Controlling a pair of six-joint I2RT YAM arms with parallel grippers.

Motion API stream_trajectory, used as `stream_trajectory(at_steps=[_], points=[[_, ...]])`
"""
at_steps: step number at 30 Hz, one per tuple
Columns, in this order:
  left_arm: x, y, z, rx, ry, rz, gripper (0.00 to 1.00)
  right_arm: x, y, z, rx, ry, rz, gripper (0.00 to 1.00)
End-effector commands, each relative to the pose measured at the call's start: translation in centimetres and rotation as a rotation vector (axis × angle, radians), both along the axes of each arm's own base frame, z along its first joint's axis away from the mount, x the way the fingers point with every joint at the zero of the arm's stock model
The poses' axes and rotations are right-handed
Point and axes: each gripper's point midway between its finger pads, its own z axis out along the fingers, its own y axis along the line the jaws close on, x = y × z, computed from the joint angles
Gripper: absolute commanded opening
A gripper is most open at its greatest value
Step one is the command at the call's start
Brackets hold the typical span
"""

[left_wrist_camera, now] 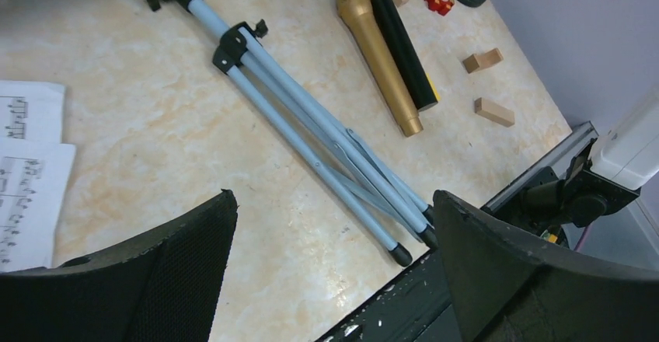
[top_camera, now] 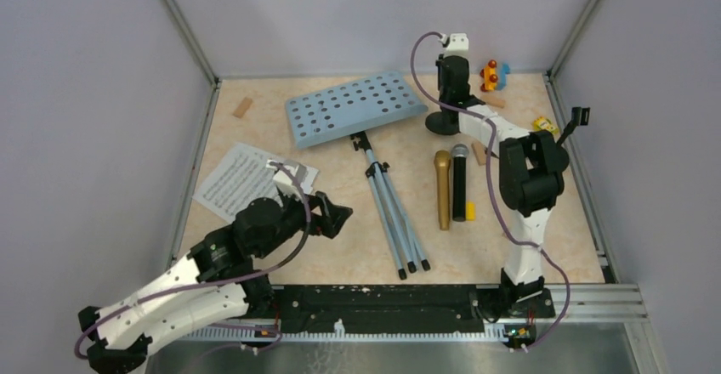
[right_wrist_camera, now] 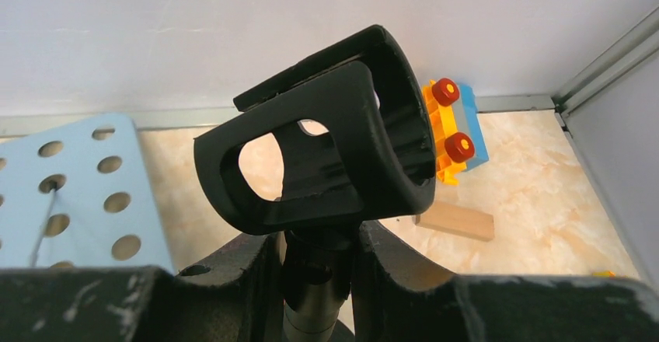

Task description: Pack up the instrument practice props

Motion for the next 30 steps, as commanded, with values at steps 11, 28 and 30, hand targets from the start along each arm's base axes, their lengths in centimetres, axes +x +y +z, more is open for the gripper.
stream_trajectory(at_steps=[11, 28, 30], points=[[0.2, 6.7, 1.0, 0.035, -0.134, 0.180, 0.98, -0.3, 1.4, 1.8, 0.169, -0.291, 0.144, 0.39], [1.4, 8.3, 0.3, 0.129, -0.074, 0.306, 0.99, -15.1, 2.0, 4.8, 0.339, 0.064, 0.244, 0.79], [1.5, 8.6, 0.1, 0.182, -0.052, 0.327, 0.98, -18.5, 3.3, 4.5, 0.314, 0.201, 0.373, 0.79]])
